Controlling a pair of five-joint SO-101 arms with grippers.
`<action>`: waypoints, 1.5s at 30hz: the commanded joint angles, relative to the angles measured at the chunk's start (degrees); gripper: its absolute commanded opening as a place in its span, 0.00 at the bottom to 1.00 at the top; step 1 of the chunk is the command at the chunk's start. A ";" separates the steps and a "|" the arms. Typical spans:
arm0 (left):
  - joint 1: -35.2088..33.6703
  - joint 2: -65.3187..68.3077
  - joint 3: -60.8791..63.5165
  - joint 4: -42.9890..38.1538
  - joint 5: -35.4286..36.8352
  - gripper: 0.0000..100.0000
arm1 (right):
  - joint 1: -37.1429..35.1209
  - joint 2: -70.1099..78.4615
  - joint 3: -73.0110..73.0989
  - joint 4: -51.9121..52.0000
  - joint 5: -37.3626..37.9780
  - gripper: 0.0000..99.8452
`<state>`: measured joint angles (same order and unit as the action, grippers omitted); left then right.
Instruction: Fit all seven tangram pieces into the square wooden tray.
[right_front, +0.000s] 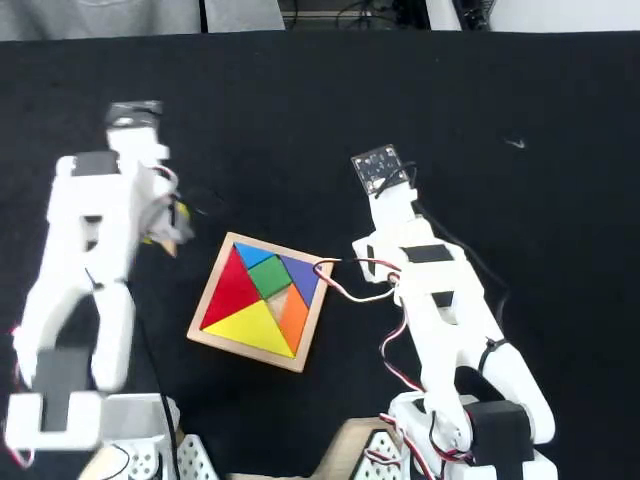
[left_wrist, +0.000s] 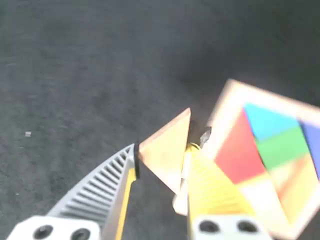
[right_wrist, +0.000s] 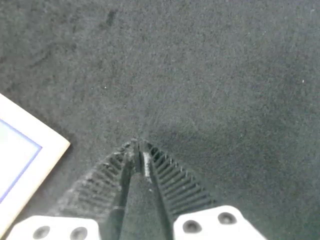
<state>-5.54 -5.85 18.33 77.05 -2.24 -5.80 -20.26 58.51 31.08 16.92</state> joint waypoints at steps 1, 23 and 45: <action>8.04 -9.93 5.32 1.23 -1.23 0.07 | 5.45 -2.51 -0.66 -1.32 -0.88 0.01; 29.49 -6.86 19.74 -15.38 8.70 0.07 | 14.68 -2.51 -2.07 -1.23 -6.24 0.01; 30.90 0.97 15.34 -15.38 11.16 0.20 | 14.68 -2.24 -2.24 -1.32 -6.15 0.01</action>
<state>25.14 -4.35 36.88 62.46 9.19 8.18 -20.26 58.51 30.90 10.86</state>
